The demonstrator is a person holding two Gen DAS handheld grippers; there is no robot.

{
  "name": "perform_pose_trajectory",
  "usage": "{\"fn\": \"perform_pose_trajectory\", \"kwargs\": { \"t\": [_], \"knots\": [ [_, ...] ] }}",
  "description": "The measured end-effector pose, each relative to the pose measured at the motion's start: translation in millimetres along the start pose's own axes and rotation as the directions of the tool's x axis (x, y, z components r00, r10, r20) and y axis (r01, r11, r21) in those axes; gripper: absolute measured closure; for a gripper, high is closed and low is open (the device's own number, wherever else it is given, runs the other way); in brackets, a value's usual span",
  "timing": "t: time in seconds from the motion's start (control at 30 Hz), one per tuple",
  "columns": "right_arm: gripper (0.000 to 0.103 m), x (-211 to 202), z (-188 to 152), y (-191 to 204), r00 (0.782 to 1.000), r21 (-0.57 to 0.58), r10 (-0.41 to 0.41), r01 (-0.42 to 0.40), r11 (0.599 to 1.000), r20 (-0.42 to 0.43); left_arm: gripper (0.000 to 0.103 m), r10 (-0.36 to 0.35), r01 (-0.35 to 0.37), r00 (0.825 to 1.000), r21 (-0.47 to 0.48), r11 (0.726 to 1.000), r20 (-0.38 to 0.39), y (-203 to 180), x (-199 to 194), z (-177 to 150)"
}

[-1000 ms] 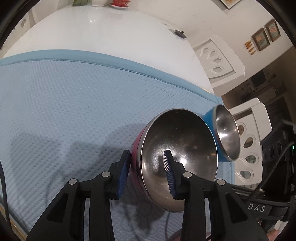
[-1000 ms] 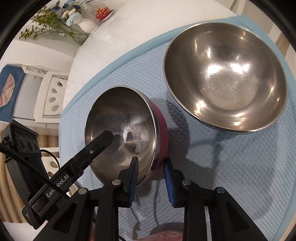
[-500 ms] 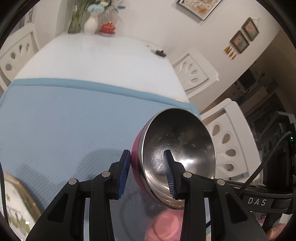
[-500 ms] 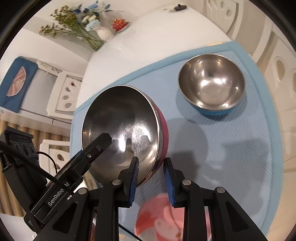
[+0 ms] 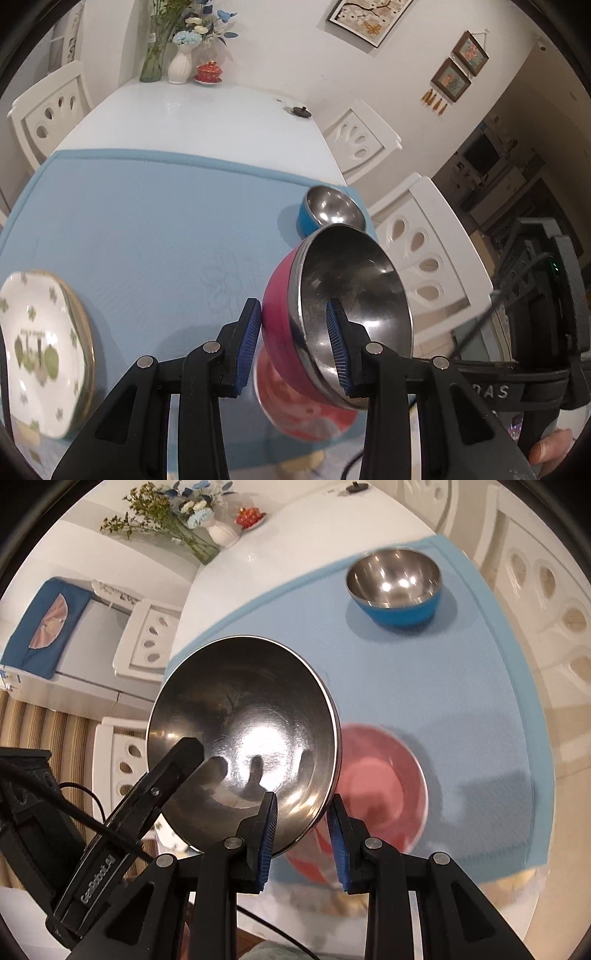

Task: Organize plates and bowls
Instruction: 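Lift the magenta steel bowl over the pink bowl, then lower the magenta steel bowl into the pink bowl and open the right gripper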

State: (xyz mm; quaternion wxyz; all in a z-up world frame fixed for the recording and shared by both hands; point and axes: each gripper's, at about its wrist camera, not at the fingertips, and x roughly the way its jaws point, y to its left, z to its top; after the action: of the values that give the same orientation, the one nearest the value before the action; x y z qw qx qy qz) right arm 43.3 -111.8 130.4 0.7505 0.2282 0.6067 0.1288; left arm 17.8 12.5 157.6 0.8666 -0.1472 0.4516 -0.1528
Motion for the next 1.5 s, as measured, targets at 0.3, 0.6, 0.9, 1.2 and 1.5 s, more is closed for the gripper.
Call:
{"fn": "perform_pose_trajectory", "kwargs": {
  "t": [0.3, 0.6, 0.9, 1.2, 1.5],
  "knots": [
    [0.076, -5.2, -27.0, -15.0, 0.998, -0.039, -0.064, 0.064, 0.997, 0.002, 0.071, 0.011, -0.009, 0.999, 0.039, 0.999, -0.039, -15.0, 1.5, -32.7],
    [0.076, -2.5, -47.9, -34.6, 0.996, -0.041, -0.078, 0.077, 0.996, -0.031, 0.071, 0.027, -0.021, 0.997, 0.076, 0.997, -0.075, -26.5, 7.3, -60.1],
    [0.076, 8.4, -55.9, -44.4, 0.993, -0.038, -0.096, 0.094, 0.995, -0.068, 0.071, 0.035, -0.027, 0.993, 0.066, 0.997, -0.115, -23.2, 17.3, -76.4],
    [0.074, 20.1, -56.7, -42.4, 0.99, -0.025, -0.105, 0.103, 0.994, -0.092, 0.071, 0.034, -0.029, 0.99, 0.041, 0.999, -0.138, -15.8, 27.3, -82.1],
    [0.072, 32.5, -47.5, -47.0, 0.985, 0.009, -0.095, 0.098, 0.995, -0.147, 0.067, 0.031, -0.03, 0.981, 0.009, 1.0, -0.193, -5.0, 43.3, -77.5]
  ]
}}
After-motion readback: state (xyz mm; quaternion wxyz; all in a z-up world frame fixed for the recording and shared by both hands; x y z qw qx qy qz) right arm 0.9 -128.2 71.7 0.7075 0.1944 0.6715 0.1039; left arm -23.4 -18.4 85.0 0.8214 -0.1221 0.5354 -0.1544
